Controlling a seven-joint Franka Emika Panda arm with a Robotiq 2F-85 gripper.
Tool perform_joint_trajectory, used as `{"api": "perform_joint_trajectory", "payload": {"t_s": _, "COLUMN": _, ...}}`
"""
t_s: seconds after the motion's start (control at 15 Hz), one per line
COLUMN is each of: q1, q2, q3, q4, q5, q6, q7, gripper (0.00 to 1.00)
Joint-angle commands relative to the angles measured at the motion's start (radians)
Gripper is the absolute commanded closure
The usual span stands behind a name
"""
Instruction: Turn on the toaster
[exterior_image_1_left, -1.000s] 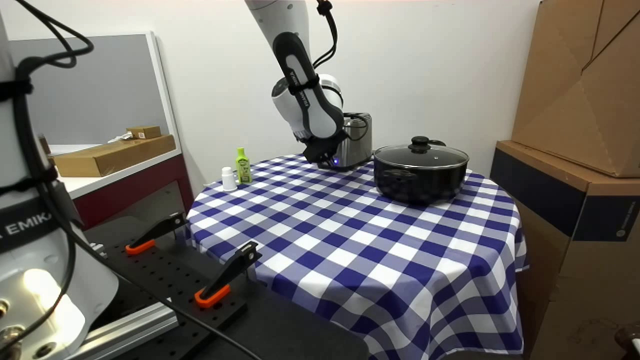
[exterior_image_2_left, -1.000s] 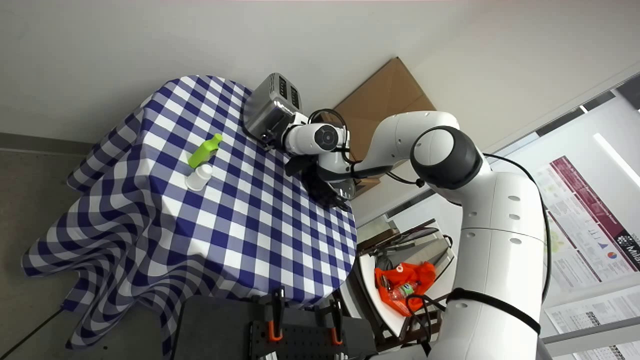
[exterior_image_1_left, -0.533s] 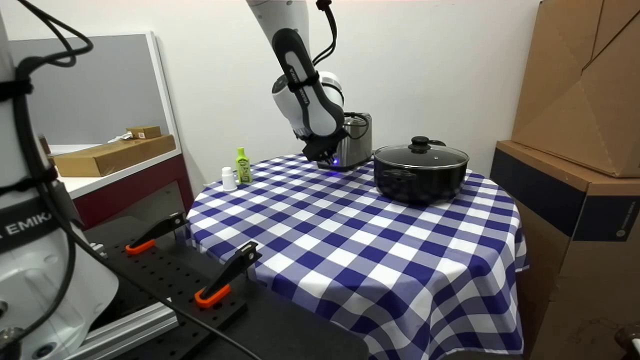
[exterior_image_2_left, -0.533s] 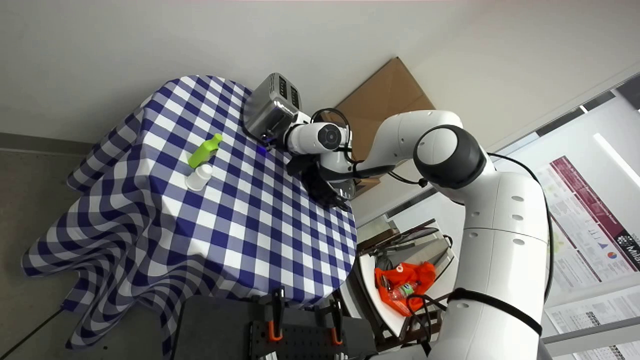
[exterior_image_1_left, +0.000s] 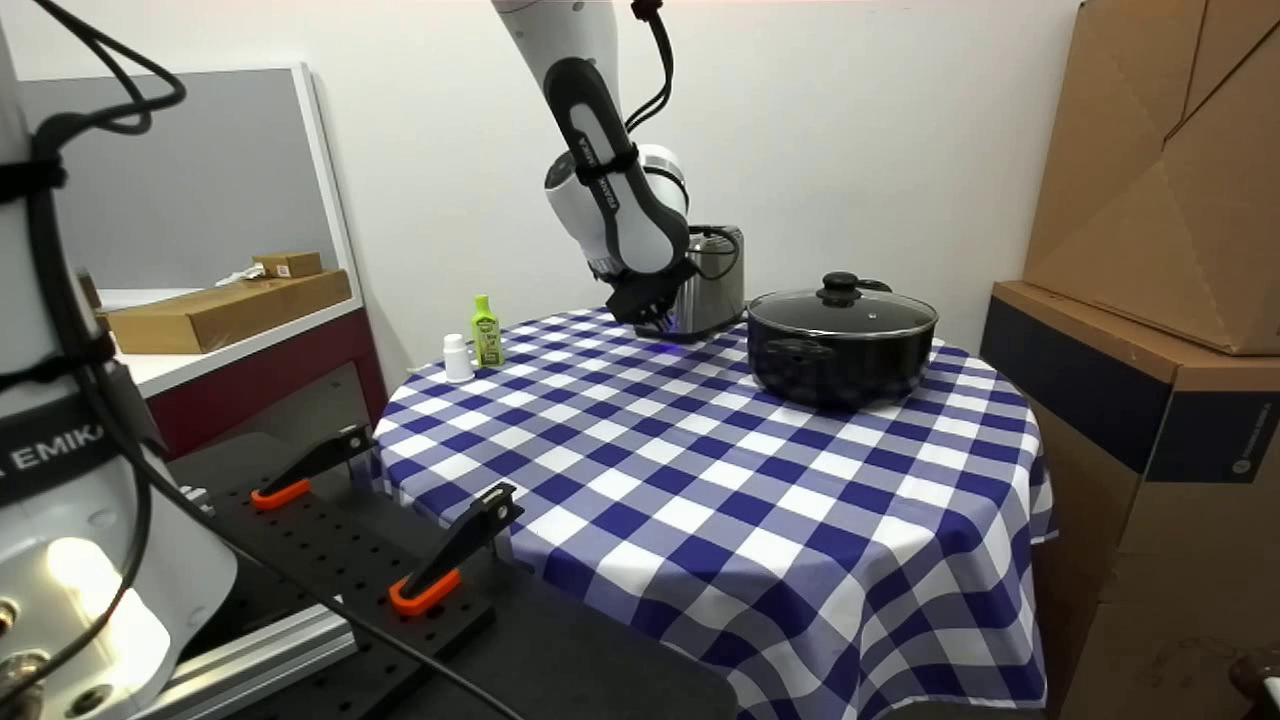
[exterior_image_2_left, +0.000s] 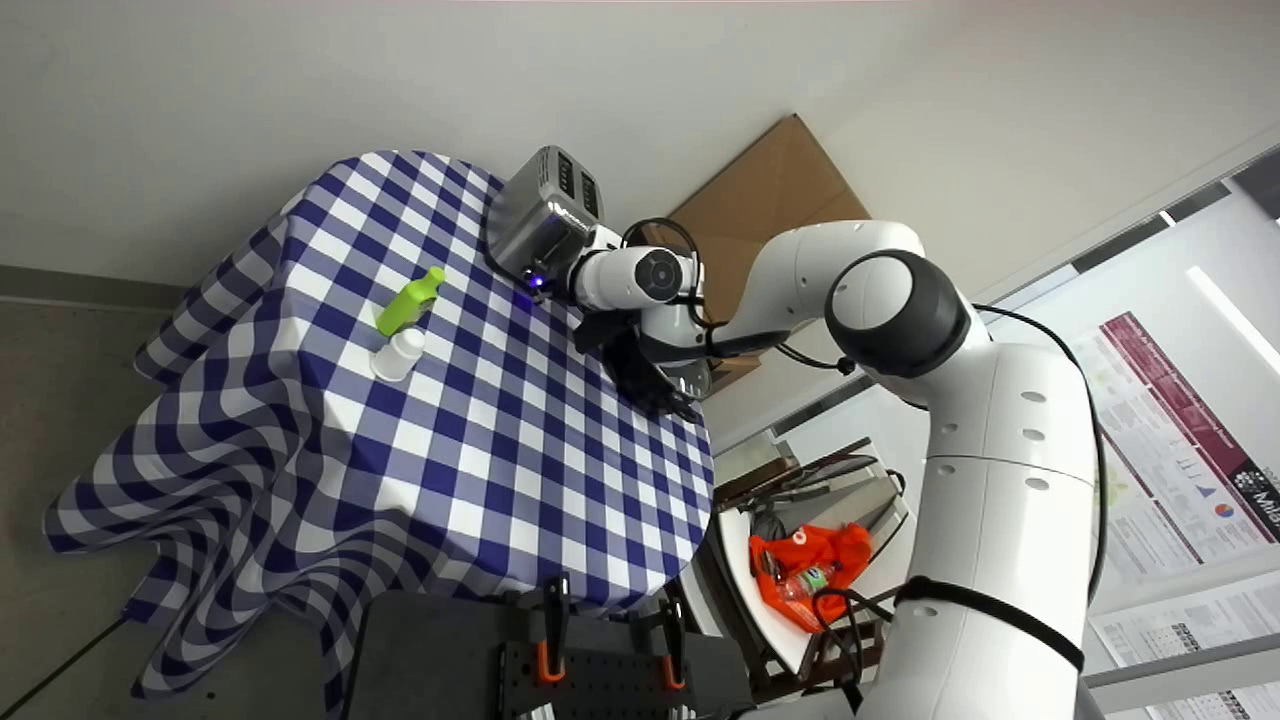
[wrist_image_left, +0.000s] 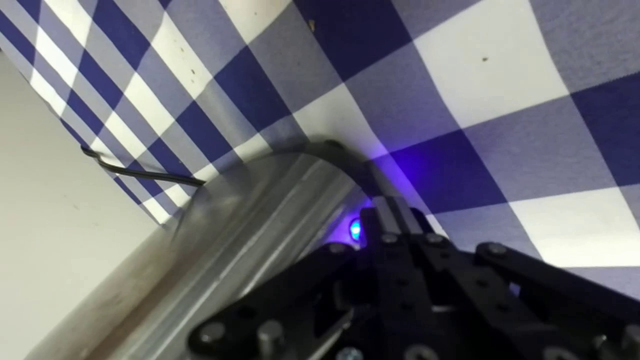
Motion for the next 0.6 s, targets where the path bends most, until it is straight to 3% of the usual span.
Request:
{"api": "perform_joint_trajectory", "payload": {"t_s": 0.0, "q1": 0.011, "q2": 0.028, "q3": -0.016, "q4": 0.049, "q5": 0.049, "q6": -0.006, "q7": -0.036, "gripper": 1.00}}
{"api": "perform_joint_trajectory", "payload": {"t_s": 0.53, "q1": 0.022, "q2": 0.021, "q3": -0.020, "q4": 0.025, "q5": 0.126, "q6": 0.007, "q7": -0.081, "gripper": 1.00}}
